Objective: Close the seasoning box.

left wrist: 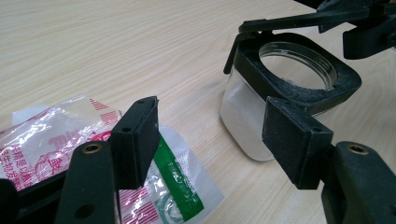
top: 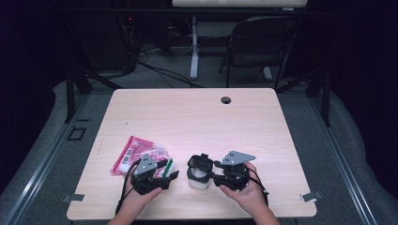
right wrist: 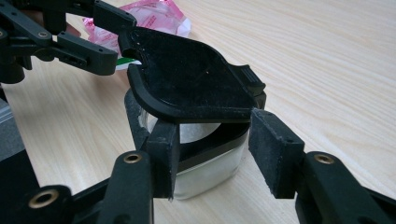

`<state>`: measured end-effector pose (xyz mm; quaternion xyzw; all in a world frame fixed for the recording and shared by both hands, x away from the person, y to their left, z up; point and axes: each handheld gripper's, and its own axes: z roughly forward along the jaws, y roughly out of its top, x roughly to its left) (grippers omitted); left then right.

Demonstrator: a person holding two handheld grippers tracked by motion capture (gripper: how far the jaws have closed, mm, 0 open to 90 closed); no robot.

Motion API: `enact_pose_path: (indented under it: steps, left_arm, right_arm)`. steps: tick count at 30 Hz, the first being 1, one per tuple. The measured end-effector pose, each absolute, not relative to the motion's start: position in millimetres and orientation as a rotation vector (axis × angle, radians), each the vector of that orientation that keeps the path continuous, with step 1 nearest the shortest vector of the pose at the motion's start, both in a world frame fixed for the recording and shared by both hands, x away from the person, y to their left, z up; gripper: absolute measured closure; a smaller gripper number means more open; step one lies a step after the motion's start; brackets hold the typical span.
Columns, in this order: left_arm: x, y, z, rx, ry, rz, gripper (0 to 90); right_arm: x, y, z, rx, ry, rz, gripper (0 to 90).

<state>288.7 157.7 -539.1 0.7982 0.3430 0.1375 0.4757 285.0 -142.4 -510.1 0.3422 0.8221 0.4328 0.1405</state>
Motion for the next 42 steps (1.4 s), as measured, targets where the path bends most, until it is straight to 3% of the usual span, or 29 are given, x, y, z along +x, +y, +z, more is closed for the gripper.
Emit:
enact_pose_path:
  steps: [16, 42]
  left_arm:
    - [287.9, 157.6, -540.3, 1.96, 0.844, 0.334, 36.2]
    - [286.3, 157.6, -540.2, 1.961, 0.837, 0.338, 36.2]
  right_arm:
    - [288.0, -143.8, -509.8, 0.959, 2.458, 1.258, 44.5]
    - [284.6, -144.0, -504.3, 0.843, 2.549, 1.243, 45.8]
